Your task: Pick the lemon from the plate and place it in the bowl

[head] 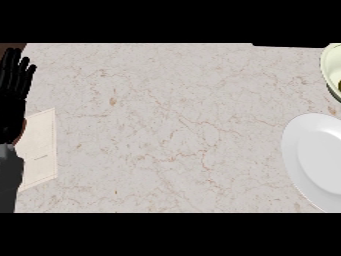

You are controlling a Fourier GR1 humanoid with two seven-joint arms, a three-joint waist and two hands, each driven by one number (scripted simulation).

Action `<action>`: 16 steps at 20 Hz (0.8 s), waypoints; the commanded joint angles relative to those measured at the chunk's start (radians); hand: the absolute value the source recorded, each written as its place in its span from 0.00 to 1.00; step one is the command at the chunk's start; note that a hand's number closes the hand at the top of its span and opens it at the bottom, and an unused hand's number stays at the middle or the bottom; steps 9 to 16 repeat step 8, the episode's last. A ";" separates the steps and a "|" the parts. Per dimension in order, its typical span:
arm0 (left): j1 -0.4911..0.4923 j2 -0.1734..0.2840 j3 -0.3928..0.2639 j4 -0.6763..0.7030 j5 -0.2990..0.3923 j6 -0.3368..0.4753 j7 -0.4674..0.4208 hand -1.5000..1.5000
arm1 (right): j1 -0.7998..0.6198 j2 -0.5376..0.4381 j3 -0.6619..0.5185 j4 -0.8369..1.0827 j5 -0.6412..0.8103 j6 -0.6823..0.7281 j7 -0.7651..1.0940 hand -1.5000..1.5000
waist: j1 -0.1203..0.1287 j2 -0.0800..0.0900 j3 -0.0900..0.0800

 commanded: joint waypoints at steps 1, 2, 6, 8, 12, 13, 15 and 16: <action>0.024 -0.017 -0.012 -0.011 -0.004 0.003 -0.006 0.50 | 0.056 -0.047 -0.047 0.010 -0.045 0.053 -0.026 0.00 | -0.003 0.001 0.004; 0.001 0.010 0.021 -0.005 0.017 -0.004 -0.002 0.50 | 0.066 -0.049 -0.052 0.012 -0.050 0.059 -0.027 0.00 | 0.000 0.005 0.005; 0.012 0.012 0.021 0.000 0.013 -0.008 -0.009 0.50 | 0.115 -0.085 -0.066 0.015 -0.064 0.140 -0.046 0.00 | -0.009 0.003 0.006; 0.005 -0.002 0.010 0.007 -0.001 0.011 -0.002 0.50 | 0.140 -0.084 -0.069 0.011 -0.067 0.161 -0.069 0.00 | -0.020 0.006 0.008; 0.005 -0.002 0.010 0.007 -0.001 0.011 -0.002 0.50 | 0.140 -0.084 -0.069 0.011 -0.067 0.161 -0.069 0.00 | -0.020 0.006 0.008; 0.005 -0.002 0.010 0.007 -0.001 0.011 -0.002 0.50 | 0.140 -0.084 -0.069 0.011 -0.067 0.161 -0.069 0.00 | -0.020 0.006 0.008; 0.005 -0.002 0.010 0.007 -0.001 0.011 -0.002 0.50 | 0.140 -0.084 -0.069 0.011 -0.067 0.161 -0.069 0.00 | -0.020 0.006 0.008; 0.005 -0.002 0.010 0.007 -0.001 0.011 -0.002 0.50 | 0.140 -0.084 -0.069 0.011 -0.067 0.161 -0.069 0.00 | -0.020 0.006 0.008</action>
